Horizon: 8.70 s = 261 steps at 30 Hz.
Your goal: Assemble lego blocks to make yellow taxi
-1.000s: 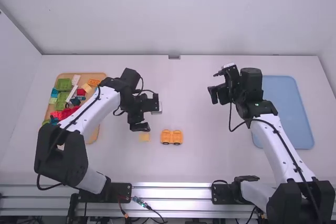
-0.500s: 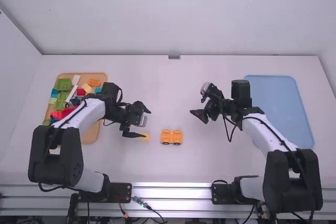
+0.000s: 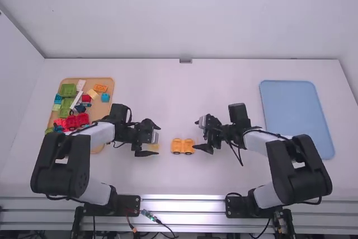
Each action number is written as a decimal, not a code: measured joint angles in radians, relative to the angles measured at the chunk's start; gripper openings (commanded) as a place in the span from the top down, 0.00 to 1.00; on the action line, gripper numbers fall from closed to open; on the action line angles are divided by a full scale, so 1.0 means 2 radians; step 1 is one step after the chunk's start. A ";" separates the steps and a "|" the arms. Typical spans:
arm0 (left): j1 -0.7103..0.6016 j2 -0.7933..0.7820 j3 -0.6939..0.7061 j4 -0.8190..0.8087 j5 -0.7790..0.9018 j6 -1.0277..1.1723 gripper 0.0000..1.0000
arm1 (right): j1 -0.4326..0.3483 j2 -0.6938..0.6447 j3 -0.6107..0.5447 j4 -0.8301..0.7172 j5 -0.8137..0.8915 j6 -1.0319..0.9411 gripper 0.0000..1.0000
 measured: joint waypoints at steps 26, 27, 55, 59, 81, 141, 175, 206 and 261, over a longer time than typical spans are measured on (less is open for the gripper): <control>0.040 0.092 -0.016 0.056 0.027 -0.001 0.04 | 0.075 0.081 -0.094 0.249 0.093 0.124 0.01; 0.040 0.095 -0.015 0.049 0.027 0.007 0.05 | 0.072 0.093 -0.091 0.257 0.086 0.124 0.01; 0.040 0.105 -0.037 0.115 0.012 -0.018 0.65 | 0.067 0.146 -0.068 0.288 0.050 0.132 0.01; 0.040 0.105 -0.037 0.116 0.011 -0.020 0.66 | 0.067 0.146 -0.068 0.288 0.049 0.132 0.01; 0.020 0.097 0.030 0.010 0.024 -0.050 0.98 | 0.073 0.151 -0.067 0.283 0.074 0.126 0.12; -0.131 0.011 0.031 0.136 -0.002 -0.296 0.98 | 0.097 0.190 -0.046 0.292 0.073 0.095 0.14; -0.131 0.002 -0.002 0.179 -0.029 -0.283 0.98 | 0.097 0.190 -0.033 0.315 0.088 0.128 0.47; -0.131 0.074 0.001 0.213 -0.011 -0.259 0.98 | 0.085 0.190 0.004 0.216 0.070 0.072 0.47; -0.131 0.094 0.001 0.239 0.004 -0.235 0.62 | 0.085 0.190 0.004 0.216 0.063 0.065 0.45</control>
